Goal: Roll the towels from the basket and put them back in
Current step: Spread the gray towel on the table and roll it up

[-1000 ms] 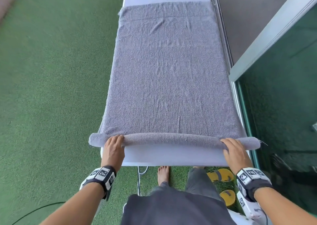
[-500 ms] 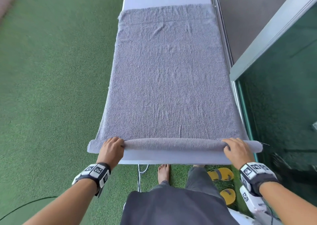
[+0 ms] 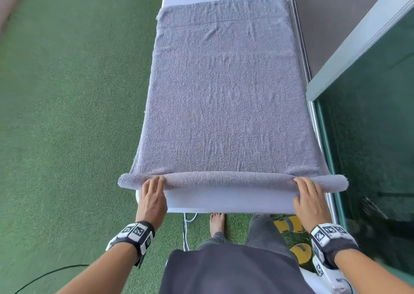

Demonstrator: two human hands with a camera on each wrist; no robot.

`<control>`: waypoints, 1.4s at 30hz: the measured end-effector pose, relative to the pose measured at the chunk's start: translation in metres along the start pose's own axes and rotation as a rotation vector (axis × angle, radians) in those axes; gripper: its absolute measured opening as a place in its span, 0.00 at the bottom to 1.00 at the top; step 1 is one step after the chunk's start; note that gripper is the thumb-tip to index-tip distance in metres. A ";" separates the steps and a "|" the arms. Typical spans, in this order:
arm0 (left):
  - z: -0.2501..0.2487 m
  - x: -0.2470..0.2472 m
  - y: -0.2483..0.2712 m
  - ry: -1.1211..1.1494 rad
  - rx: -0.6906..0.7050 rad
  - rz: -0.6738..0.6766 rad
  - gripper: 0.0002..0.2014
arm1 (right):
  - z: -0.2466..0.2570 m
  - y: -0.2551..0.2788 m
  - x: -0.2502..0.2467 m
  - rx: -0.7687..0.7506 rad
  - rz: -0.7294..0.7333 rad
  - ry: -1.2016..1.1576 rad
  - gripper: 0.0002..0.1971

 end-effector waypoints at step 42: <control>-0.007 -0.004 -0.020 -0.123 0.108 0.068 0.26 | -0.002 -0.025 -0.009 -0.046 0.028 -0.187 0.19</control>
Point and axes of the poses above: each hand's wrist, its own y-axis away from the middle knuckle, its own x-axis out of the palm, z = x × y, the point moved 10 cm from there along -y, towards the middle knuckle, and after that the axes turned 6 degrees about -x, right-handed, at the moved point
